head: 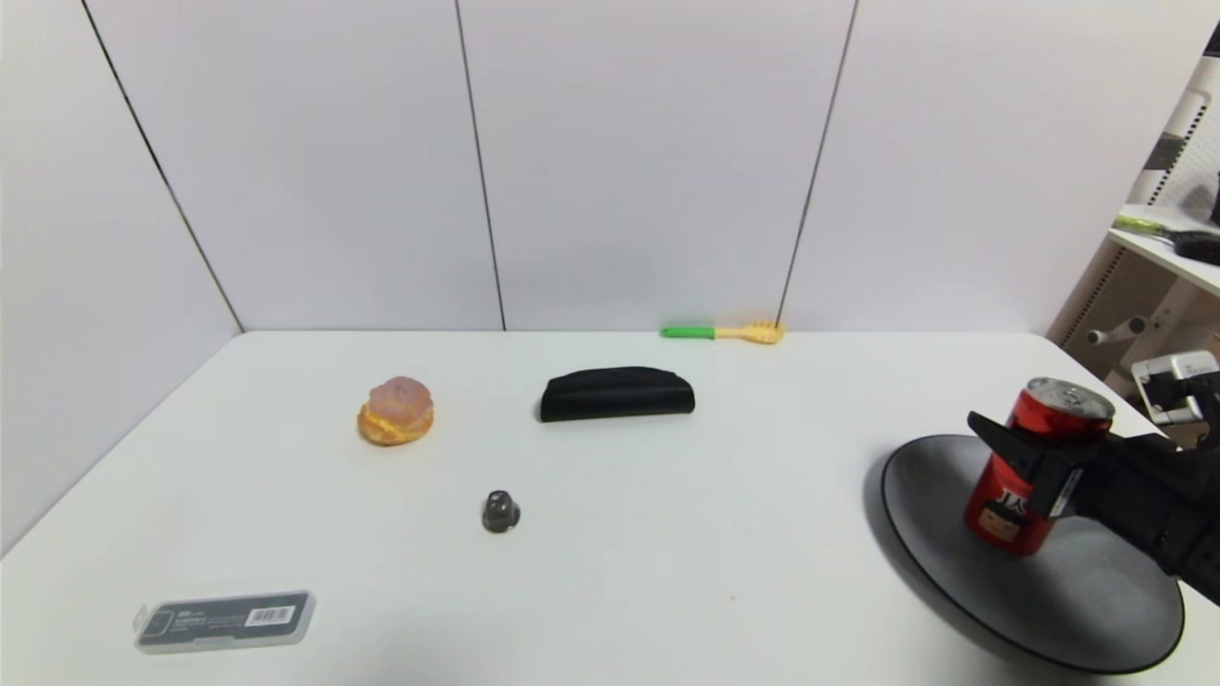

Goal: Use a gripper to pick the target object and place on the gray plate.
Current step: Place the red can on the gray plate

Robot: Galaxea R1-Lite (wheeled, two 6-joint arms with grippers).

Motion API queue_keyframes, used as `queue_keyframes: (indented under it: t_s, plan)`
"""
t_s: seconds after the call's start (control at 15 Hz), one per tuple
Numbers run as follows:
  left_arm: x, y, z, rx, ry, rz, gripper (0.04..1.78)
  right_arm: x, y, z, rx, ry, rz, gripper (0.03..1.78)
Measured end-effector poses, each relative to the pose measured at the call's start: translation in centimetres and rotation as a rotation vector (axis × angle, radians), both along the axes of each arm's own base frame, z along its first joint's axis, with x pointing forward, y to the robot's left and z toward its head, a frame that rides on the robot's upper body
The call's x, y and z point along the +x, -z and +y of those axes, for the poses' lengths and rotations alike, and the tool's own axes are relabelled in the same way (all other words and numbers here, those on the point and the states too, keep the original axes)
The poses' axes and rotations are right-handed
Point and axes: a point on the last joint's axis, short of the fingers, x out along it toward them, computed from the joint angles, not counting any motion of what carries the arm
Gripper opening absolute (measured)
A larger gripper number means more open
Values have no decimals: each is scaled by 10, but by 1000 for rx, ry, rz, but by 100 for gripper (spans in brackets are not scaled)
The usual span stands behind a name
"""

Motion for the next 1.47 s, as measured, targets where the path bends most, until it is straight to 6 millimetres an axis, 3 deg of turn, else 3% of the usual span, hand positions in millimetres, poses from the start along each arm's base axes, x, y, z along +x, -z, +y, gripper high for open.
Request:
queue_keyframes:
  t_s: [0.73, 1.2, 1.47]
  plan:
    - [0, 0, 0, 0, 0, 0, 169, -4, 2, 0, -2, 2, 13, 100]
    - [0, 0, 0, 0, 0, 0, 169, -9, -1, 0, -10, 6, -1, 140]
    - [0, 0, 0, -1, 0, 0, 169, -30, -14, 2, -8, 8, -65, 153]
